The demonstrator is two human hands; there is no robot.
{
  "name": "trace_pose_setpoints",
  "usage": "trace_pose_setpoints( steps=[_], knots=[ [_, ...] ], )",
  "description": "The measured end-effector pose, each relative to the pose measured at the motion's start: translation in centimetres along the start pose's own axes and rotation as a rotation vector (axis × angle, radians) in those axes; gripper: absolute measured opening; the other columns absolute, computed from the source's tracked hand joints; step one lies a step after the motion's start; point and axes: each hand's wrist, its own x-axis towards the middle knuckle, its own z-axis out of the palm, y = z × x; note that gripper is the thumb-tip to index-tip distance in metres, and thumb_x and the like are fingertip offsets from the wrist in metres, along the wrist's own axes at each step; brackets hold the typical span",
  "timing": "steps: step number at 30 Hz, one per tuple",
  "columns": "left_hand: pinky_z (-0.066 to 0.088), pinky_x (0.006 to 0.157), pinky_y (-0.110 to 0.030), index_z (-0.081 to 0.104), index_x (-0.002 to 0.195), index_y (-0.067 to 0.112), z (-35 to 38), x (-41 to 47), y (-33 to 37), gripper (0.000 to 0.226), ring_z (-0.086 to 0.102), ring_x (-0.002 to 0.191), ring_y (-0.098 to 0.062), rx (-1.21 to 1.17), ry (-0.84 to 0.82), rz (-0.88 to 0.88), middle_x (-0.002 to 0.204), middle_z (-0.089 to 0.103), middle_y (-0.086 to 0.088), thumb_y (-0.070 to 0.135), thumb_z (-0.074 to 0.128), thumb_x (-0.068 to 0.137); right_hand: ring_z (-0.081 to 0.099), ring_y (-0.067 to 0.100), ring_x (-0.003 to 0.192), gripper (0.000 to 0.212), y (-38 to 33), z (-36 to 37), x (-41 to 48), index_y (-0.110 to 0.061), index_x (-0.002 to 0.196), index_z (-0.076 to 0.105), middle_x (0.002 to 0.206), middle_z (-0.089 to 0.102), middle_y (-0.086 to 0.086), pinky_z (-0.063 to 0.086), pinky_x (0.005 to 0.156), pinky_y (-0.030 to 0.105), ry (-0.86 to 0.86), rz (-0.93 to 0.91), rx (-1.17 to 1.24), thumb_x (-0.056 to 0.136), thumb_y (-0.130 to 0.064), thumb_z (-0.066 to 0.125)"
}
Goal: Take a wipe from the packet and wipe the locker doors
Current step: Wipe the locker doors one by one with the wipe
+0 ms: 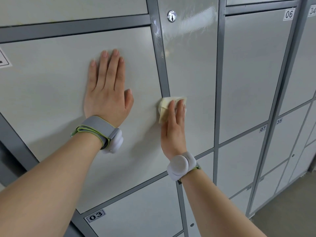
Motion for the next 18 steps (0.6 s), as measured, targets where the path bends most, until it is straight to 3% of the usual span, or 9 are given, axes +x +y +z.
trace_pose_setpoints(
  steps=[4, 7, 10, 13, 18],
  knots=[
    [-0.002, 0.116, -0.042, 0.026, 0.143, -0.006, 0.0, 0.0, 0.0, 0.065, 0.020, 0.140, -0.039, -0.002, -0.009, -0.003, 0.152, 0.025, -0.022, 0.019, 0.044, 0.086, -0.014, 0.023, 0.144, 0.066, 1.8, -0.1, -2.2, -0.013, 0.147, 0.002, 0.149, -0.014, 0.001, 0.002, 0.118, 0.045, -0.025, 0.126, 0.026, 0.091, 0.001, 0.033],
    [-0.003, 0.116, -0.041, 0.025, 0.143, -0.006, 0.0, 0.0, 0.0, 0.065, 0.020, 0.140, -0.040, 0.000, -0.007, -0.004, 0.152, 0.025, -0.022, 0.019, 0.044, 0.086, -0.014, 0.024, 0.145, 0.062, 0.5, -0.7, -0.4, -0.009, 0.149, 0.006, 0.154, -0.013, 0.006, 0.003, 0.118, 0.045, -0.032, 0.193, 0.082, 0.095, -0.002, 0.036],
    [-0.004, 0.116, -0.041, 0.025, 0.143, -0.006, 0.0, 0.0, 0.0, 0.065, 0.019, 0.140, -0.040, -0.008, -0.008, 0.001, 0.152, 0.024, -0.023, 0.019, 0.045, 0.087, -0.010, 0.027, 0.145, 0.060, -1.2, -1.5, 2.1, -0.005, 0.149, 0.011, 0.156, -0.009, 0.012, 0.005, 0.118, 0.049, -0.043, 0.092, 0.113, 0.093, -0.012, 0.032],
    [-0.003, 0.117, -0.041, 0.025, 0.144, -0.006, 0.0, 0.0, 0.0, 0.065, 0.019, 0.140, -0.039, -0.009, -0.014, -0.004, 0.152, 0.024, -0.022, 0.019, 0.044, 0.087, -0.013, 0.021, 0.143, 0.062, -0.5, -1.4, 2.0, -0.005, 0.149, 0.012, 0.149, -0.011, 0.001, 0.004, 0.117, 0.051, -0.041, -0.005, 0.091, 0.090, -0.009, 0.032],
    [-0.001, 0.117, -0.043, 0.025, 0.143, -0.006, 0.1, 0.0, 0.0, 0.065, 0.019, 0.140, -0.040, 0.002, -0.010, -0.001, 0.152, 0.025, -0.022, 0.019, 0.044, 0.087, -0.018, 0.019, 0.144, 0.066, 3.3, -0.5, -2.5, -0.024, 0.145, -0.001, 0.149, -0.020, -0.006, 0.003, 0.118, 0.048, -0.031, 0.161, 0.100, 0.090, -0.012, 0.033]
  ],
)
